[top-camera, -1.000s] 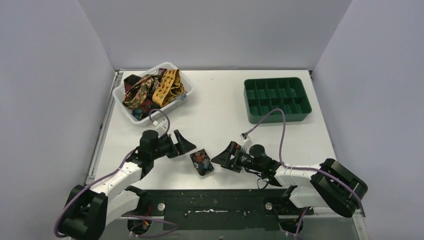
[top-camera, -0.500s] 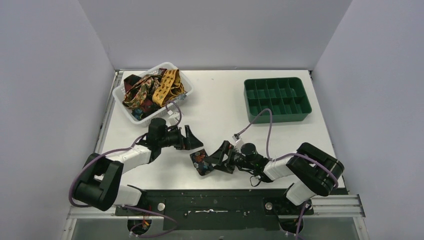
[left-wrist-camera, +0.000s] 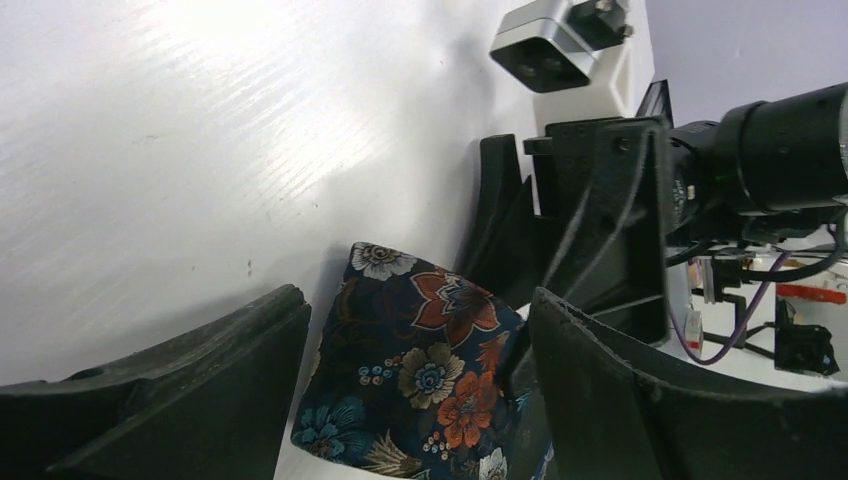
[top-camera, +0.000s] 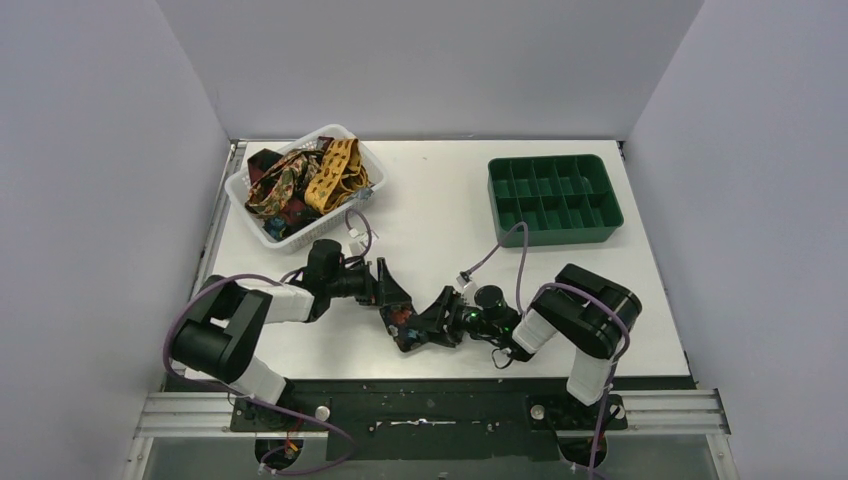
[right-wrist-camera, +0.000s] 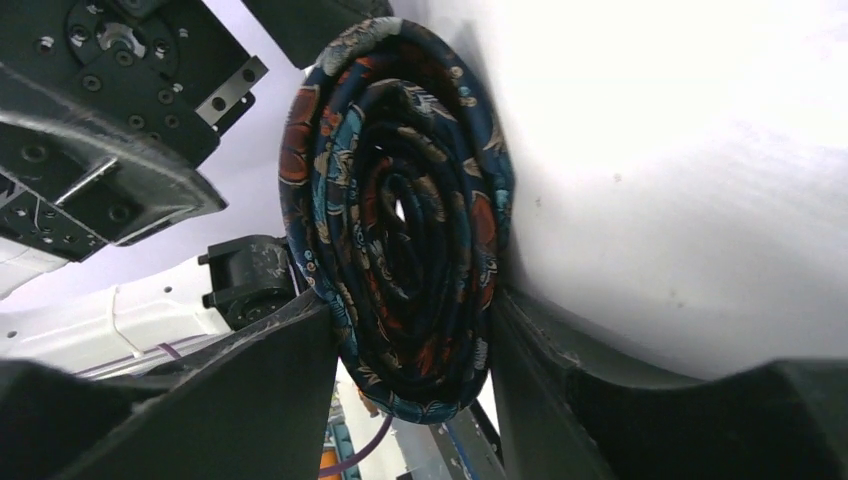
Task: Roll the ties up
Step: Pick up the tie at the center of the board.
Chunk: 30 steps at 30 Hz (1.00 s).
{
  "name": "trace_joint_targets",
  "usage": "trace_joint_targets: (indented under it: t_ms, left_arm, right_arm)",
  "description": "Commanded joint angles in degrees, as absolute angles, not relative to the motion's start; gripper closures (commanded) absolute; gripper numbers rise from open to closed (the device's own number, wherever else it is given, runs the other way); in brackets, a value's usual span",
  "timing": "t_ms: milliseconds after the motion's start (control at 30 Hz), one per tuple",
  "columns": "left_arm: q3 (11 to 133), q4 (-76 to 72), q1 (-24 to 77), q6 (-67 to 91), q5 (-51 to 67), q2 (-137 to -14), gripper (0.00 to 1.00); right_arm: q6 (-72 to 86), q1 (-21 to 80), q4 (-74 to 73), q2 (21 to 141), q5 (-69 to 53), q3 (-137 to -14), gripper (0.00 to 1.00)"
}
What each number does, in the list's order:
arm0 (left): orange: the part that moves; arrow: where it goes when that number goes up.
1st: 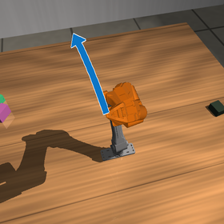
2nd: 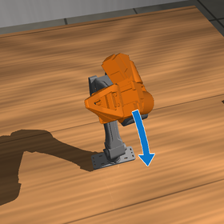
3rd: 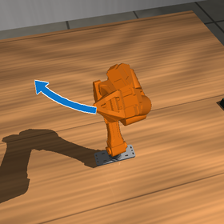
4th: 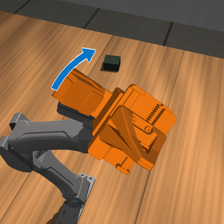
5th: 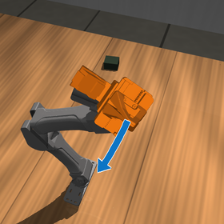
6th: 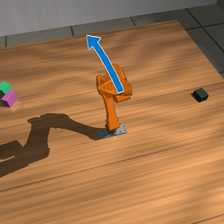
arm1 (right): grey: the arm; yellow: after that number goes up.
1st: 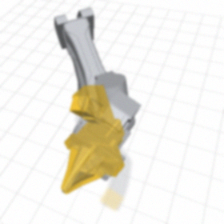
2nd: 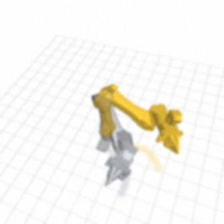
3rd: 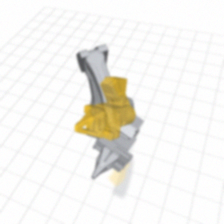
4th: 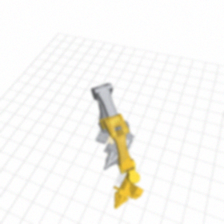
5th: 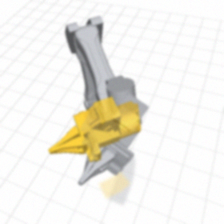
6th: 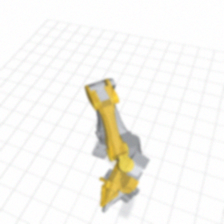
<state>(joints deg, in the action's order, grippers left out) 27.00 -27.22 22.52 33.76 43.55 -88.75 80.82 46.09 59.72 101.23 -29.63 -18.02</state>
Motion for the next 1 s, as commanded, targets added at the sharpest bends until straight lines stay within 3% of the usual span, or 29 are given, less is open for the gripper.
trace_joint_targets:
  t_ms: [0,133,367,567,700,967]
  left_arm:
    - [25.6,-36.9,22.6,36.8,47.8,-90.9,0.23]
    - [22.5,-44.4,22.6,41.3,48.9,-92.6,0.24]
    - [19.9,-47.9,22.5,44.7,47.9,-92.6,0.25]
    - [15.8,-63.6,22.2,55.7,48.2,-96.6,0.26]
    - [12.9,-82.0,22.1,65.2,49.1,-102.5,0.3]
    - [12.7,-95.3,22.1,71.8,49.7,-108.8,0.46]
  right_arm:
    - [82.8,45.1,72.2,105.5,-32.0,-19.6,0.53]
    - [81.9,43.7,74.0,107.1,-33.2,-20.0,0.62]
    - [77.6,43.1,72.4,106.6,-33.9,-21.7,0.62]
    - [76.6,43.0,77.1,108.0,-34.3,-21.7,0.64]
    - [75.8,42.7,76.1,108.7,-35.0,-22.0,0.64]
    - [74.8,41.2,73.8,109.1,-35.9,-21.4,0.65]
